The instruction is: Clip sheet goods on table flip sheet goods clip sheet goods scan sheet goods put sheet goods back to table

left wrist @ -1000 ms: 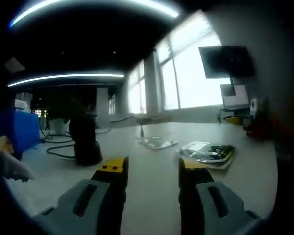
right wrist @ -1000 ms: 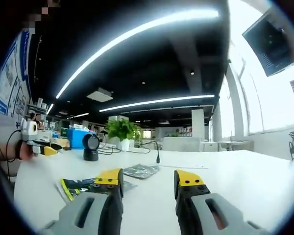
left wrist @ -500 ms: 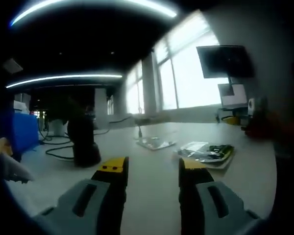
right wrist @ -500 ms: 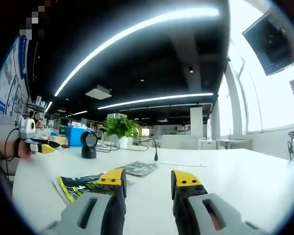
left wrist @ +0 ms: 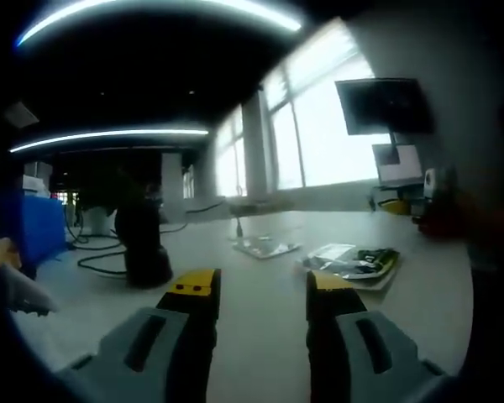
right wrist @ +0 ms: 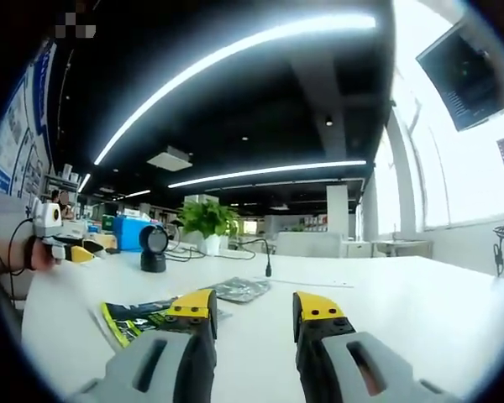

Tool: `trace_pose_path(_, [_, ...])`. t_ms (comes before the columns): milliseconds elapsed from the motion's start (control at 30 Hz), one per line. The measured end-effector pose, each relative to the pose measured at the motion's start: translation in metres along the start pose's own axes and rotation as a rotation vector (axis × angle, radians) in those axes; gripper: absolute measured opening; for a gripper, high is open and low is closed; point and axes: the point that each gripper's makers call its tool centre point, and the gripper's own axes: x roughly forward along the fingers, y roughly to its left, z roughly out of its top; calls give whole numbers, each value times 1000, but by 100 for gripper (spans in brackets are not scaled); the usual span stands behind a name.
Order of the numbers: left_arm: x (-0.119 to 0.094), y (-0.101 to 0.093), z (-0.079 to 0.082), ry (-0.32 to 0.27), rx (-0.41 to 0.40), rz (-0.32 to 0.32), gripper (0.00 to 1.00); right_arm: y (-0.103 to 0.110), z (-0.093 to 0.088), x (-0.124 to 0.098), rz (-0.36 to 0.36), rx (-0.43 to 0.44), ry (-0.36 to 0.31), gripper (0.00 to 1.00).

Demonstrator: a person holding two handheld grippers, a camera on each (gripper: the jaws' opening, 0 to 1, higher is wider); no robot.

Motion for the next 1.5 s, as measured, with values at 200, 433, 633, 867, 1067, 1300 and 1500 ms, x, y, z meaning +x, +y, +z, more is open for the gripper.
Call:
trace_pose_path(200, [0,1,0,1,-9,1,33,2,-4,1,5,-16,20,31])
trace_pose_path(433, [0,2,0,0,-2,6,34,4,-5,2,8,-16,26,31])
trace_pose_path(633, [1,-1,-2,11,13,-7,34,0,-4,1,-3,3,20,30])
trace_pose_path(867, [1,1,-1,3,8,-2,34,-2,-7,3,-2,-7,29,29])
trace_pose_path(1067, [1,1,-1,5,8,-2,34,-2,-7,3,-1,-9,29,29])
trace_pose_path(1300, [1,2,0,1,3,2,34,0,-7,3,1,-11,31,29])
trace_pose_path(1500, [1,3,-1,5,-3,9,35,-1,-8,3,2,-15,35,29])
